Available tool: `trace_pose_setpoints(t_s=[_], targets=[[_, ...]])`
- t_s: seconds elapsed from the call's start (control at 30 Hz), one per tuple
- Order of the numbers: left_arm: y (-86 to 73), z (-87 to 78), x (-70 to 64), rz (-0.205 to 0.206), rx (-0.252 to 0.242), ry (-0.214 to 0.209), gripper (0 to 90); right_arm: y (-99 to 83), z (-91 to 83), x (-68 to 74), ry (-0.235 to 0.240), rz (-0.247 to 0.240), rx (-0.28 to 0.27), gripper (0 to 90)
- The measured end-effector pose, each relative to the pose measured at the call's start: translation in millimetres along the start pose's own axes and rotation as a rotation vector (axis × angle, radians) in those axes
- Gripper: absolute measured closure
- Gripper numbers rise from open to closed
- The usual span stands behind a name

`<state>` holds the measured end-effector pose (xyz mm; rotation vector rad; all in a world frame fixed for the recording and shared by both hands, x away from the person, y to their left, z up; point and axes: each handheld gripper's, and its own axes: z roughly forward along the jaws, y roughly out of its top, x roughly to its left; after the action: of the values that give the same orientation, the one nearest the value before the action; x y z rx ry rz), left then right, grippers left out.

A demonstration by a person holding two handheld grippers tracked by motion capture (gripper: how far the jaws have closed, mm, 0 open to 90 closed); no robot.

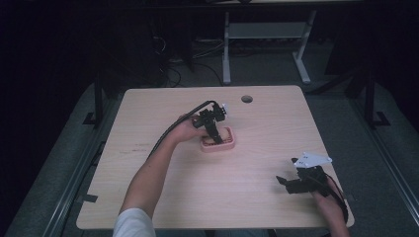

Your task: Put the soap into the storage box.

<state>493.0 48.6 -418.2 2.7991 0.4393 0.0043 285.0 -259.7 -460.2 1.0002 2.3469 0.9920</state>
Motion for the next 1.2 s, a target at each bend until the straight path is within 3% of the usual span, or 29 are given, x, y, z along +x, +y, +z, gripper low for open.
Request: trace_pose_setpoints(t_s=[0.63, 0.8, 1.2], targets=[[1.1, 0.2, -0.1, 0.009, 0.005, 0.013, 31.7, 0.2, 0.6, -0.4, 0.001, -0.008, 0.001, 13.8], [2.0, -7.0, 0.3, 0.007, -0.023, 0.026, 31.0, 0.4, 0.8, -0.2, 0.002, -0.011, -0.001, 13.8], [-3.1, -17.1, -12.9, 0.029, 0.002, 0.023, 27.0, 1.8, 1.6, 2.1, 0.003, -0.013, 0.004, 13.8]])
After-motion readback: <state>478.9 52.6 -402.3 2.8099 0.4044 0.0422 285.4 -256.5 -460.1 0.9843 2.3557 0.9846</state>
